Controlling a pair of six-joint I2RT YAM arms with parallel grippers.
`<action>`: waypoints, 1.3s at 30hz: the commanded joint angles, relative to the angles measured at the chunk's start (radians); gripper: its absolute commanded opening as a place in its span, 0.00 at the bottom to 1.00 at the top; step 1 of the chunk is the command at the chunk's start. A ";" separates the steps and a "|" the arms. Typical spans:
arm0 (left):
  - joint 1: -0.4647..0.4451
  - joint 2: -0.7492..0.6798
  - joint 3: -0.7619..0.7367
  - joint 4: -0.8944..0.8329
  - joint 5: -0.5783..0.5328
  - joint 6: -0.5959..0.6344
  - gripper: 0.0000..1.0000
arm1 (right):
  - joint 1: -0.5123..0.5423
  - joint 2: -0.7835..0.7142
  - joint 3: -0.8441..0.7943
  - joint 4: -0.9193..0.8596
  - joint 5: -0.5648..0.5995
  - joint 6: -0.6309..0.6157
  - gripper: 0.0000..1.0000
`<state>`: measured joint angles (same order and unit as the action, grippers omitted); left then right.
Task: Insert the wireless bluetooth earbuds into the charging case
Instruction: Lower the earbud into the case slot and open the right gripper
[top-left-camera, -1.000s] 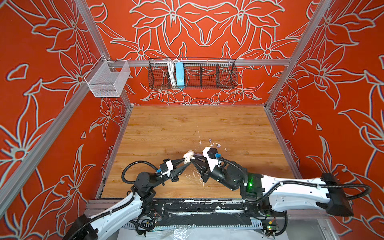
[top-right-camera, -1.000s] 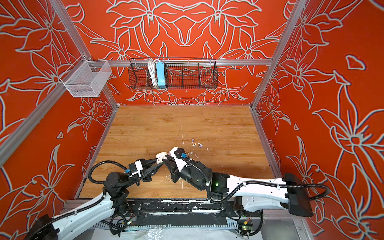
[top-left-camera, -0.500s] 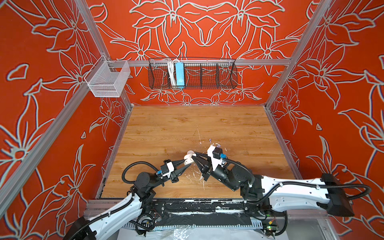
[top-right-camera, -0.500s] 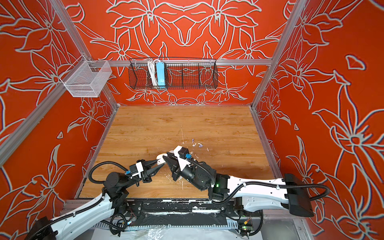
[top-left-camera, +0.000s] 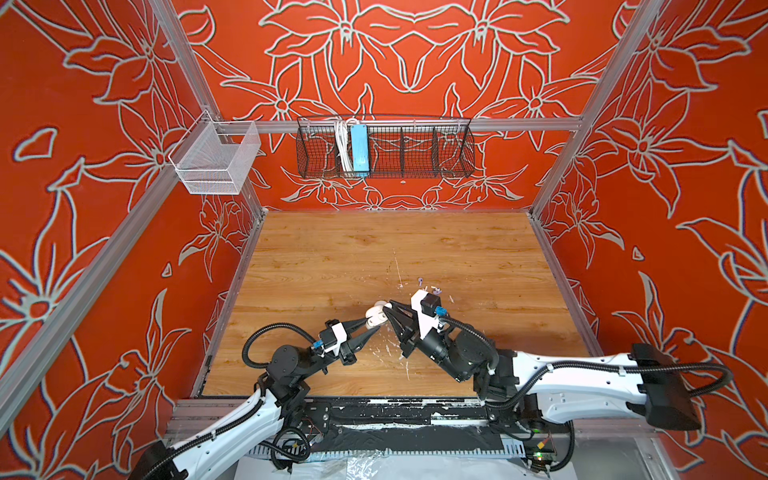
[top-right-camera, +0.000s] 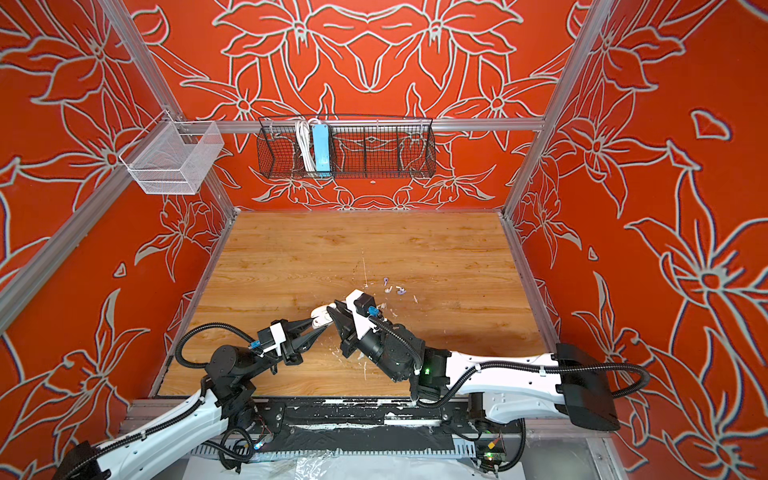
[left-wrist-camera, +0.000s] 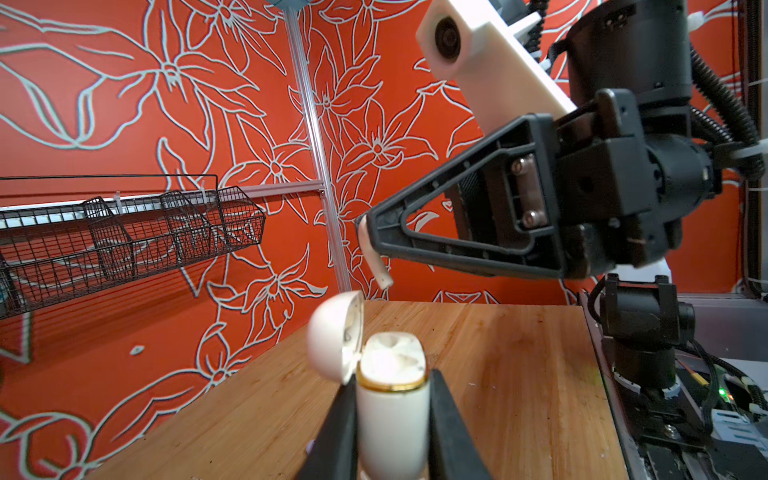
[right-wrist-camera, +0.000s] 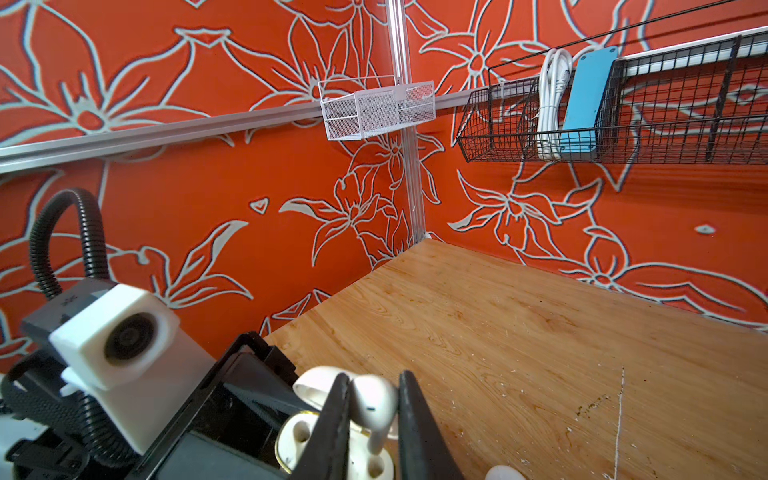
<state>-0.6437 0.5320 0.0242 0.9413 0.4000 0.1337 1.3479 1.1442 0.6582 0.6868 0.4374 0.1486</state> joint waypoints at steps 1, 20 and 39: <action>-0.010 -0.007 0.025 0.008 -0.010 0.009 0.00 | 0.004 0.012 -0.008 0.029 0.011 0.005 0.08; -0.012 -0.041 0.023 -0.010 -0.017 0.004 0.00 | 0.003 0.072 -0.034 0.071 0.050 0.017 0.07; -0.016 -0.077 0.022 -0.047 -0.065 -0.002 0.00 | 0.027 0.154 -0.043 0.140 0.095 -0.003 0.02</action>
<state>-0.6483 0.4740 0.0242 0.8444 0.3405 0.1329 1.3552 1.2747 0.6361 0.8062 0.5007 0.1600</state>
